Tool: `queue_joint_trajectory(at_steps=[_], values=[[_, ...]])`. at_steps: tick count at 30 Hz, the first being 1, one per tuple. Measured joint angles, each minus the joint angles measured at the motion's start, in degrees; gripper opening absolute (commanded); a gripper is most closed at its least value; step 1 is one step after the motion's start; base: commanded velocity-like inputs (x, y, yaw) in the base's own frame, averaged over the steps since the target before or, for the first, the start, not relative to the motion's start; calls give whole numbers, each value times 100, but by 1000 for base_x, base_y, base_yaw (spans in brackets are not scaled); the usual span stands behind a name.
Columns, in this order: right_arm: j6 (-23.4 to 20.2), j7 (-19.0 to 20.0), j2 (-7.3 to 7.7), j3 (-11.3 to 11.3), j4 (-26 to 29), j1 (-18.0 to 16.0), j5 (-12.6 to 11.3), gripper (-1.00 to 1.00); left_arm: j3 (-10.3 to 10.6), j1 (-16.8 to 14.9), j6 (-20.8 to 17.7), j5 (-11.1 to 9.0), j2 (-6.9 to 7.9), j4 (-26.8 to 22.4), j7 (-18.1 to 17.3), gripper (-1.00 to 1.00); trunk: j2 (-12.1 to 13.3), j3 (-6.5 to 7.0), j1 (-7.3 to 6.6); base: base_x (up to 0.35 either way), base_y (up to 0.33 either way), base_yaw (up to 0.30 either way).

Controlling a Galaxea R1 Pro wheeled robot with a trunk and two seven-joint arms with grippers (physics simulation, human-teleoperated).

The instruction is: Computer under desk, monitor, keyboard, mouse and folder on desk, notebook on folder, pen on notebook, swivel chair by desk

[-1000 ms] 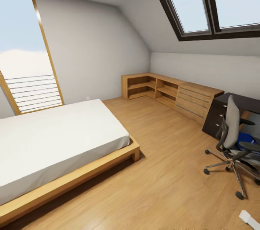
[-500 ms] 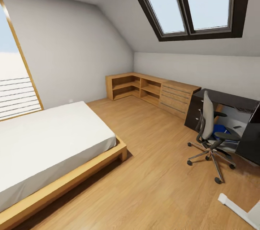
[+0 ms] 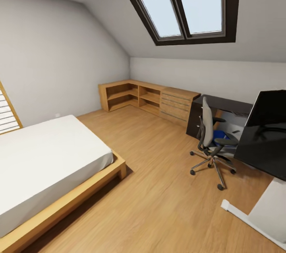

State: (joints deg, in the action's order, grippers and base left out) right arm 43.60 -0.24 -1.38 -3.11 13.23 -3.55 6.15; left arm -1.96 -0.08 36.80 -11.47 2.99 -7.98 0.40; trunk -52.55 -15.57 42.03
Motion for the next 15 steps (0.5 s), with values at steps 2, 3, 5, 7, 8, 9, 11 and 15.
queue_joint_trajectory(at_steps=[2, 3, 5, 7, 8, 9, 11, 15], values=[[1, 0, 0, 2, 0, 0, 0, 100, 1, 0, -1, 0, 1, 0, 0, 100, 0, 0, 0, 0, 0, -278], [1, 0, 0, 2, 0, 0, 0, 100, 1, 0, -1, 0, 1, 0, 0, 100, 0, 0, 0, 0, 0, -277], [1, 0, 0, 3, 0, 0, 0, 100, 2, 0, -1, 0, 1, 0, 0, 100, 0, 0, 0, 0, 10, -278], [1, 0, 0, 3, 0, 0, 0, 100, 2, 0, -1, 0, 1, 0, 0, 100, 0, 0, 0, 0, 46, -278], [1, 0, 0, 3, 0, 0, 0, 100, 0, 0, -1, 0, 1, 0, 0, 100, 0, 0, 0, 0, 76, -278], [0, 0, 0, 3, 0, 0, 0, 100, -1, 0, -1, 0, 1, 0, 0, 100, 0, 0, 0, 0, 91, -278], [0, 0, 0, 3, 0, 0, 0, 100, -3, 0, 0, -1, 1, 0, 0, 100, 0, 0, 0, 4, 123, -277], [0, 0, 0, 3, -1, 0, 1, 100, -1, 0, 2, -1, 1, 0, 0, 100, 0, 0, -2, 135, 227, -278]])
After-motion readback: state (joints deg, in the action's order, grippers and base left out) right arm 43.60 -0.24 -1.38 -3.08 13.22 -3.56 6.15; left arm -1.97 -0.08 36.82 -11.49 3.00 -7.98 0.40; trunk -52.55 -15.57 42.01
